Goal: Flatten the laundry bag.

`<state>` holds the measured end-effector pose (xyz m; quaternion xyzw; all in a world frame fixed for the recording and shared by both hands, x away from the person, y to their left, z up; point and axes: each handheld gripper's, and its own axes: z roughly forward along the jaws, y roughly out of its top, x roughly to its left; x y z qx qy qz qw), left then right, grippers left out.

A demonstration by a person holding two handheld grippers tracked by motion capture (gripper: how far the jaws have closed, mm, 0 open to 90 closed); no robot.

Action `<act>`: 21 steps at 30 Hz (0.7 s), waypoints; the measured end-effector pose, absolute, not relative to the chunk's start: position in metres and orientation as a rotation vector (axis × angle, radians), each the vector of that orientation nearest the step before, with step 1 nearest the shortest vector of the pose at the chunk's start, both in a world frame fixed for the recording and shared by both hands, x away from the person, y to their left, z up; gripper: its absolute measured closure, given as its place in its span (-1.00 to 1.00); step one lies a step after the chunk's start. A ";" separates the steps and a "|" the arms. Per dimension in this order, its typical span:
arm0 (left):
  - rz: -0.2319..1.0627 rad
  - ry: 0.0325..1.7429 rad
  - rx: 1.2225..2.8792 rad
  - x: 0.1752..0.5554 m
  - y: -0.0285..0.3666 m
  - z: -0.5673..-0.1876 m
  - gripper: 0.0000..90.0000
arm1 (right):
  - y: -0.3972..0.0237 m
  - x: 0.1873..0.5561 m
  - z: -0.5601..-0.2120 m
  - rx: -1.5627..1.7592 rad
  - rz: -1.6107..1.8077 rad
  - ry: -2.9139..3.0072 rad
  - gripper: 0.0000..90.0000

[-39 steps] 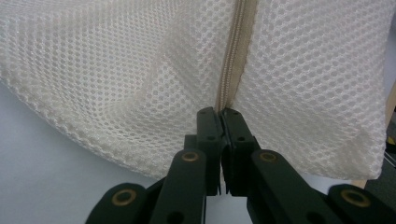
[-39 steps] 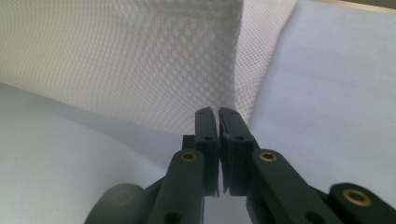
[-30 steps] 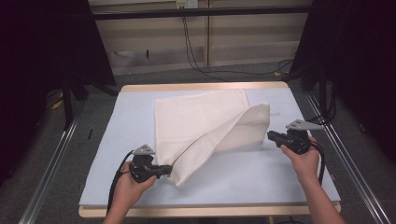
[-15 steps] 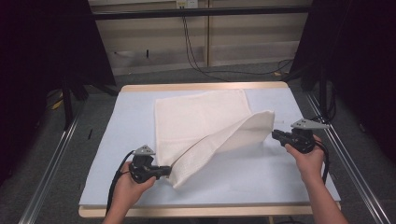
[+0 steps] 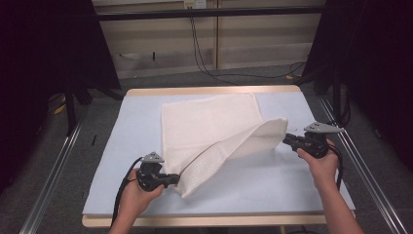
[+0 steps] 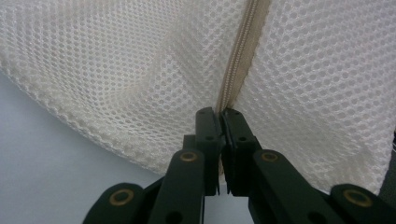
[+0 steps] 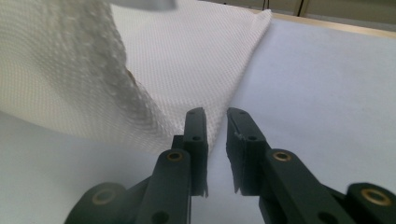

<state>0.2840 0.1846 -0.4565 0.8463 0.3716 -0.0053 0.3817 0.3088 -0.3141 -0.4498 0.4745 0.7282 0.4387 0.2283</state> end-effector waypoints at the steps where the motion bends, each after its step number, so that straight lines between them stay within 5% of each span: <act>1: -0.014 0.948 2.159 0.284 0.185 -0.456 0.91 | -0.313 0.309 -0.449 1.299 1.208 2.008 0.72; 8: -0.008 0.949 2.135 0.286 0.186 -0.454 0.84 | -0.307 0.309 -0.450 1.225 1.265 2.076 0.73; 21: 0.059 1.004 2.050 0.291 0.197 -0.444 0.40 | -0.308 0.302 -0.462 1.227 1.268 2.143 0.76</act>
